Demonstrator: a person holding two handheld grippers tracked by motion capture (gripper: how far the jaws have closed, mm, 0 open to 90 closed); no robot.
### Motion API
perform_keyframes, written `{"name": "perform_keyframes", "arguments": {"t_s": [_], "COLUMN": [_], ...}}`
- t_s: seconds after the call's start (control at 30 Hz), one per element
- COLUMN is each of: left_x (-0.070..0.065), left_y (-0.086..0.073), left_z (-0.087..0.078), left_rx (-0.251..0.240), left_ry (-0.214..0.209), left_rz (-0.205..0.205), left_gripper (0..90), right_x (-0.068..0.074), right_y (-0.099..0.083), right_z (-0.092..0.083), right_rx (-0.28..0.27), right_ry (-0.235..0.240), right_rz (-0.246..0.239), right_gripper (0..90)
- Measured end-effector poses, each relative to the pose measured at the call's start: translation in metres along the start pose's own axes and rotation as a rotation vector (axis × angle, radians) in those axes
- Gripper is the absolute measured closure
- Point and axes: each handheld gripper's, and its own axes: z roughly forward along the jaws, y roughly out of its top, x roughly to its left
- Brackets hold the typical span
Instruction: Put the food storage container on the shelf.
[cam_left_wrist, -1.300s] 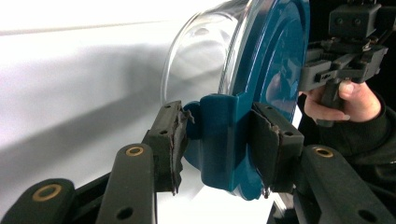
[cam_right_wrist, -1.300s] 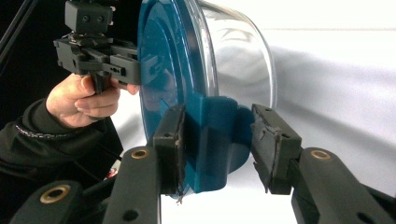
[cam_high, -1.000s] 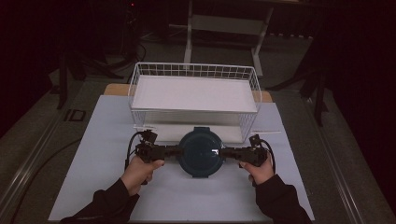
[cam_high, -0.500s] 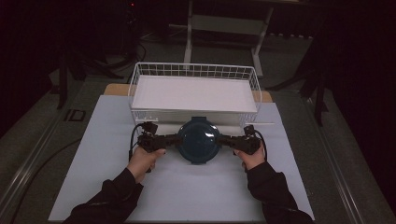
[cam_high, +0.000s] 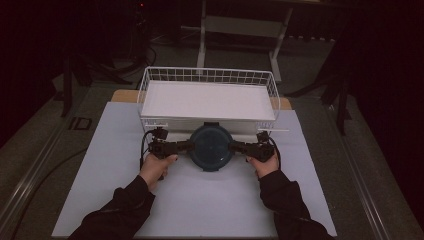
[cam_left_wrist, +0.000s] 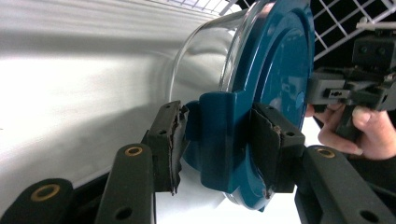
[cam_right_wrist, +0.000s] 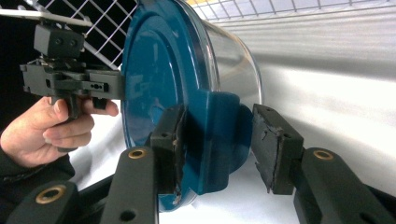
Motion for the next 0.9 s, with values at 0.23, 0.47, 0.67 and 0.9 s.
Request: {"name": "perform_keyframes", "arguments": {"t_s": [0.23,0.47,0.67,0.9], "left_x": [-0.001,0.001,-0.006,-0.011], "left_y": [0.002,0.003,0.005,0.006], "left_z": [0.006,0.009,0.010,0.006], "left_rx": [-0.017,-0.050,-0.079,-0.086], "left_ry": [0.010,0.039,0.133,0.126], "left_rz": [-0.001,0.033,0.111,0.123], "left_gripper": [51.9,43.7,37.4,28.9], "right_x": [-0.003,-0.003,0.003,0.011], "right_y": [-0.001,0.001,0.004,0.005], "right_z": [0.001,0.003,0.005,0.004], "right_rx": [-0.015,-0.047,-0.055,-0.052], "right_ry": [-0.057,-0.098,-0.167,-0.202], "right_rz": [0.001,-0.013,-0.032,-0.051], "right_gripper": [53.5,47.9,43.6,40.6]}}
